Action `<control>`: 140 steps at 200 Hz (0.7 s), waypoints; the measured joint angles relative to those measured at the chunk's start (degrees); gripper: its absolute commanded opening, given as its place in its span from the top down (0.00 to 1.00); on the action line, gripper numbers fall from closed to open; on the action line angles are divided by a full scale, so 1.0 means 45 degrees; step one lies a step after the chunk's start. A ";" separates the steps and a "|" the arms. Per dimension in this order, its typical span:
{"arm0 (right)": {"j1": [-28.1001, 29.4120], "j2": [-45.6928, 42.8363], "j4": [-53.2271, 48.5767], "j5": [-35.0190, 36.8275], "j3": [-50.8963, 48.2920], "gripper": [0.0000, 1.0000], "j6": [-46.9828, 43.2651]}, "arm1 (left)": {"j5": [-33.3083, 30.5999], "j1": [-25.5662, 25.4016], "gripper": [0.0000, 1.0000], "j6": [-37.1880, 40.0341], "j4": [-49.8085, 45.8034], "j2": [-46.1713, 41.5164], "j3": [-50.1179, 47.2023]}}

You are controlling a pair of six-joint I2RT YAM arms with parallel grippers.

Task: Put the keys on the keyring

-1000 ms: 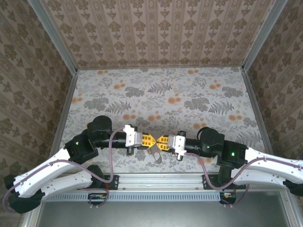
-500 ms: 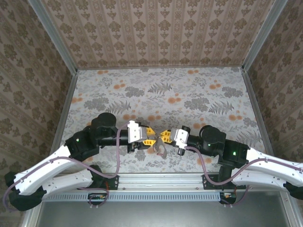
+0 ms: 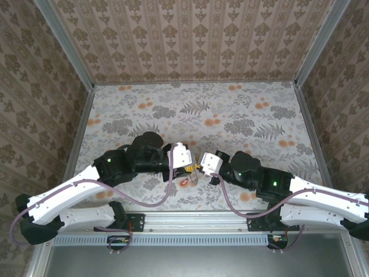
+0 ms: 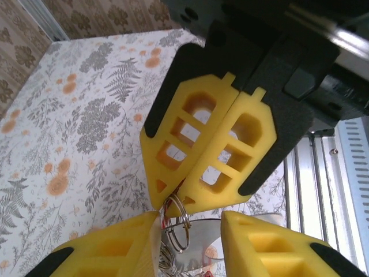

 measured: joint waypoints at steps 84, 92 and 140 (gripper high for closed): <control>-0.0083 -0.0345 -0.0272 -0.0423 0.0010 0.97 0.0058 | -0.0631 -0.0053 1.00 0.0121 0.0170 0.0024 0.0000; -0.0083 -0.0423 -0.0243 -0.0510 0.0010 0.97 0.0058 | -0.0631 -0.0078 1.00 0.0126 0.0214 -0.0029 0.0000; -0.0083 -0.0641 -0.0087 -0.0996 -0.0005 0.96 0.0097 | -0.0588 -0.0155 1.00 0.0126 0.0355 -0.0340 -0.0073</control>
